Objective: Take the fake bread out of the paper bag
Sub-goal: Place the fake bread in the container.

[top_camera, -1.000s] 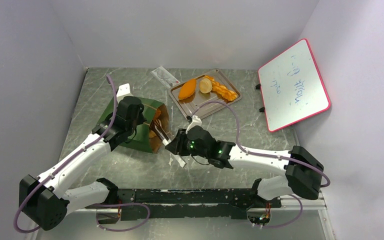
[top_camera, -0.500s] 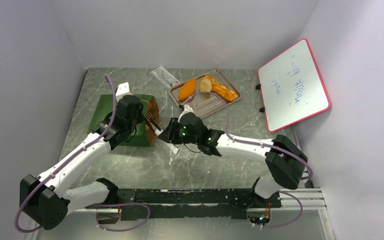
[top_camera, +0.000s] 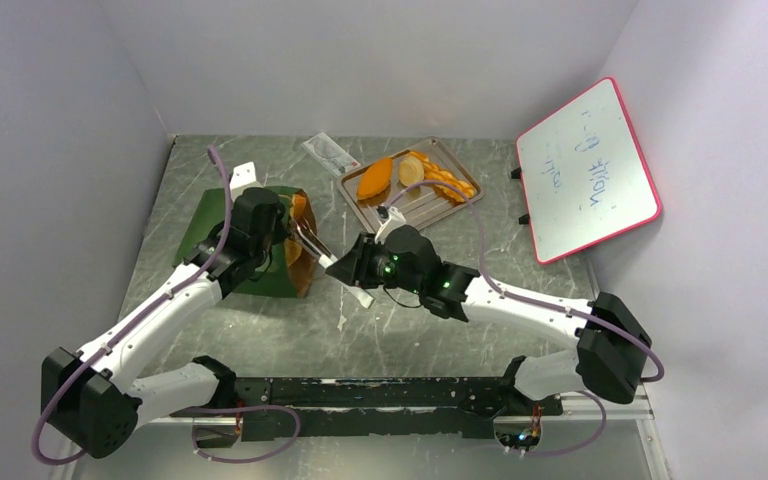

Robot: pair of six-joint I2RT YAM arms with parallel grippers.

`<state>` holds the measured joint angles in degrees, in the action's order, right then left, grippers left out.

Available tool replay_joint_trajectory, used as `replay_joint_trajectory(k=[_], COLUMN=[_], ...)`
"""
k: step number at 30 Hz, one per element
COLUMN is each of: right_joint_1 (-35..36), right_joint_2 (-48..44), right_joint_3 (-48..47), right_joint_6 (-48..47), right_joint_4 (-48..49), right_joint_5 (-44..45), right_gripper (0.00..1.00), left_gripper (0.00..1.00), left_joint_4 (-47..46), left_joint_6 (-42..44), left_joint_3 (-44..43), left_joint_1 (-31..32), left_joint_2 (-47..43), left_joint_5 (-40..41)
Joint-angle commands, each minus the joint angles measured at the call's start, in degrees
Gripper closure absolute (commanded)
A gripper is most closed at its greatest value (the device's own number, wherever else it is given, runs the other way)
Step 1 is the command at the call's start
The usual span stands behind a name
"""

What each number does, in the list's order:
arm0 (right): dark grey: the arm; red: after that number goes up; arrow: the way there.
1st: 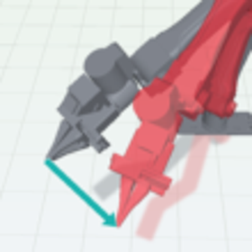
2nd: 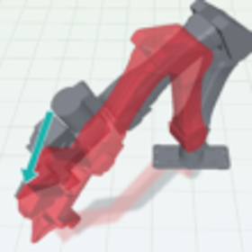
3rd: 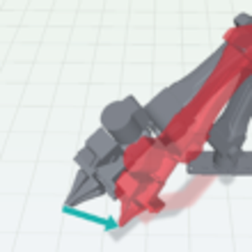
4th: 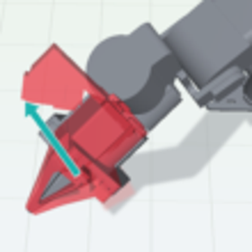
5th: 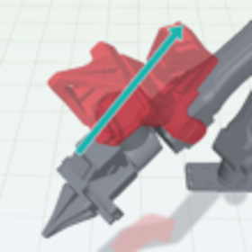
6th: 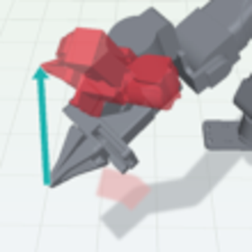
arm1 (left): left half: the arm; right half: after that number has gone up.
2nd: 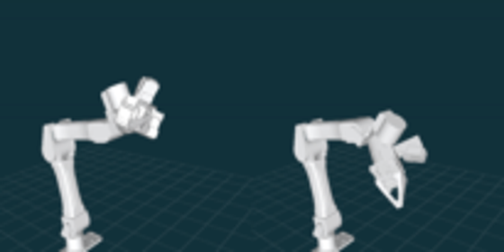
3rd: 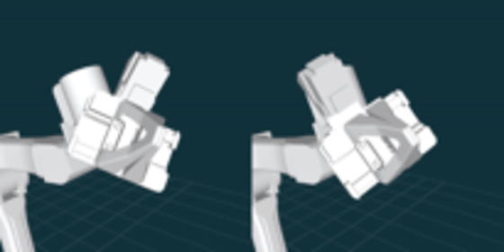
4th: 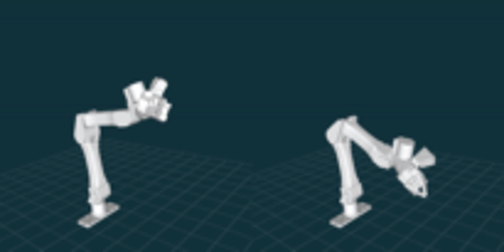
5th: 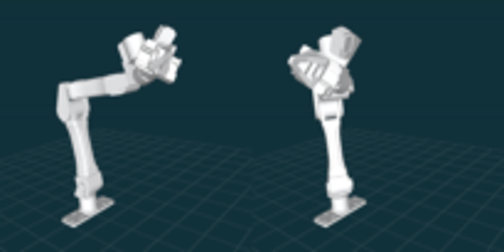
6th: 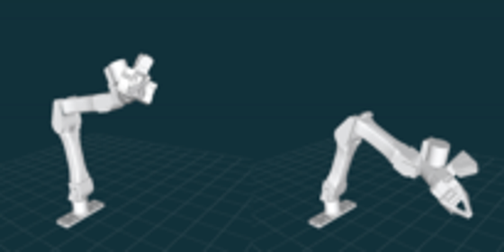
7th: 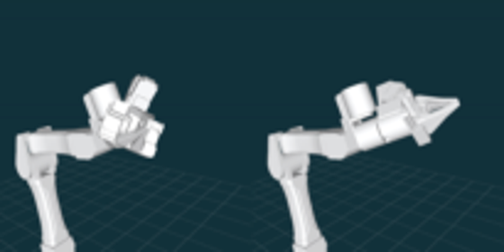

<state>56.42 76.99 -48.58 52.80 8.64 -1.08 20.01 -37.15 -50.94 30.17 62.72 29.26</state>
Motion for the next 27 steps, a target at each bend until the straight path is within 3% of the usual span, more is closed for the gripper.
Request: replay_joint_trajectory(k=[1,10,27], right_joint_1=[-0.4,-0.44,-0.43], right_joint_2=[-2.39,-7.77,-29.6], right_joint_3=[1.19,6.23,13.69], right_joint_6=[-0.21,0.38,3.37], right_joint_4=[2.04,1.12,-15.32], right_joint_5=[-0.16,0.6,12.14], right_gripper=[0.8,0.8,0.84], left_gripper=[0.93,0.93,0.93], left_joint_4=[-2.52,-2.51,-4.8], left_joint_6=[-0.66,-0.4,0.23], left_joint_3=[-0.03,-0.22,1.74], left_joint_1=[-0.43,-0.47,-1.43], left_joint_2=[0.62,0.74,1.38], left_joint_5=[-0.64,-0.1,-1.38])
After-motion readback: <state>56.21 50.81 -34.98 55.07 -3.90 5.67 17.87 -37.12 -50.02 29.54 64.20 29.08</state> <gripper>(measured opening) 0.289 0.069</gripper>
